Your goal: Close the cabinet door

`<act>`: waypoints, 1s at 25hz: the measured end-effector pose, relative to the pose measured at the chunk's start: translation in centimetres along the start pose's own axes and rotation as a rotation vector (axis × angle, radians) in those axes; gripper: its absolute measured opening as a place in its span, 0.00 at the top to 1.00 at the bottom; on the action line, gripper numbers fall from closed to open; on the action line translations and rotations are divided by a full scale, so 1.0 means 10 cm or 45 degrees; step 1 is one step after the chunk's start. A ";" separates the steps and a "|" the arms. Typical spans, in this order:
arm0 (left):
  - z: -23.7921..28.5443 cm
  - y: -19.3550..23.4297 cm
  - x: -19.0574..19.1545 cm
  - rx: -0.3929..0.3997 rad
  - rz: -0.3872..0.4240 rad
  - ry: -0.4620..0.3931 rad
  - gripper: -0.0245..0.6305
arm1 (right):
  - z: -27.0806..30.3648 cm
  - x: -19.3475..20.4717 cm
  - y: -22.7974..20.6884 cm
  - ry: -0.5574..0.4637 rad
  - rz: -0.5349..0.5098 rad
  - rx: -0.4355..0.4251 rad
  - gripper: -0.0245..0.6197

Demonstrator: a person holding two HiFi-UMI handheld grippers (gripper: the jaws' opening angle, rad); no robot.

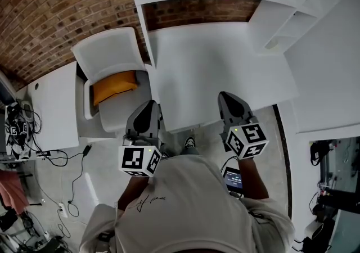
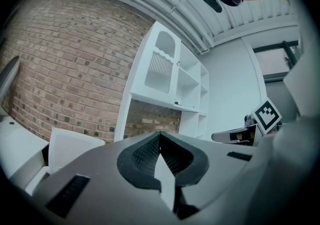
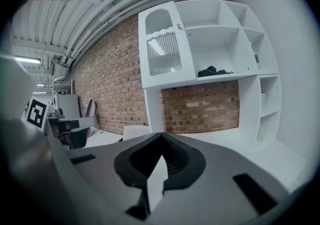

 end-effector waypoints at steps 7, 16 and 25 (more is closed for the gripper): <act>0.01 -0.02 0.00 -0.003 0.018 0.015 0.94 | -0.10 0.00 0.00 -0.021 0.030 -0.002 0.93; 0.02 -0.03 0.00 -0.012 0.007 0.019 0.94 | -0.16 -0.03 0.06 -0.032 0.025 -0.064 0.93; -0.03 -0.03 -0.02 -0.038 -0.002 0.009 0.94 | -0.11 -0.07 0.08 -0.038 0.015 -0.121 0.93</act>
Point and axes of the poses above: the fingertips, and each gripper's own axes: z forward along the fingers, y to its left, x out of its underside, the point moved 6 cm from there along -z, backward along the fingers, and after that the axes turned 3 degrees about -z, right-handed, at the moved point
